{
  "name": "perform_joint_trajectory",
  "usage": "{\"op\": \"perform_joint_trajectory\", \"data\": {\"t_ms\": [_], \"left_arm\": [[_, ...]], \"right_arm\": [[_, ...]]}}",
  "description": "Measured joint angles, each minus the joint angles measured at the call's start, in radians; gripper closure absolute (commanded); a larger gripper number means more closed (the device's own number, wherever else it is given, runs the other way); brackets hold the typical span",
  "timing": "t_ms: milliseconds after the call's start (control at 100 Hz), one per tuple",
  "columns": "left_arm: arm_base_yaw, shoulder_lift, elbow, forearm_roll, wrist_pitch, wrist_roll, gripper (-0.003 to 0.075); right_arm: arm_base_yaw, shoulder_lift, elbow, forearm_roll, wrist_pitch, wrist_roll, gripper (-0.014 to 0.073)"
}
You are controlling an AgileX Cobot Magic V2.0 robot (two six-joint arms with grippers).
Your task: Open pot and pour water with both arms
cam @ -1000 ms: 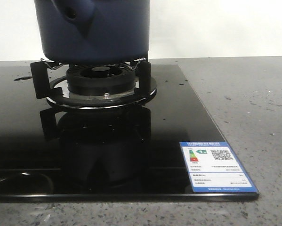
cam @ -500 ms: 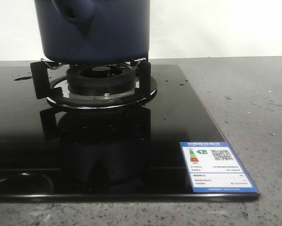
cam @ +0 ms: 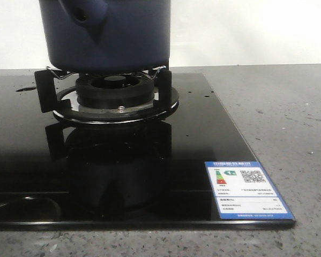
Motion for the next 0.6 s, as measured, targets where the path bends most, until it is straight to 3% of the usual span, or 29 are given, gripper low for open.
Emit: {"op": "perform_joint_trajectory", "data": {"t_ms": [220, 320, 460, 600], "left_arm": [[0.0, 0.0, 0.0, 0.0, 0.0, 0.0, 0.0386], [0.0, 0.0, 0.0, -0.004, 0.0, 0.0, 0.0386], [-0.026, 0.0, 0.0, -0.008, -0.011, 0.0, 0.0386], [-0.095, -0.001, 0.0, -0.012, -0.053, 0.0, 0.0386]], "right_arm": [[0.0, 0.0, 0.0, -0.008, 0.0, 0.0, 0.0636], [0.0, -0.019, -0.002, -0.008, 0.078, 0.0, 0.0636], [-0.029, -0.096, -0.075, 0.004, 0.411, -0.006, 0.0636], [-0.135, -0.181, -0.247, 0.037, 0.892, -0.006, 0.0636]]}}
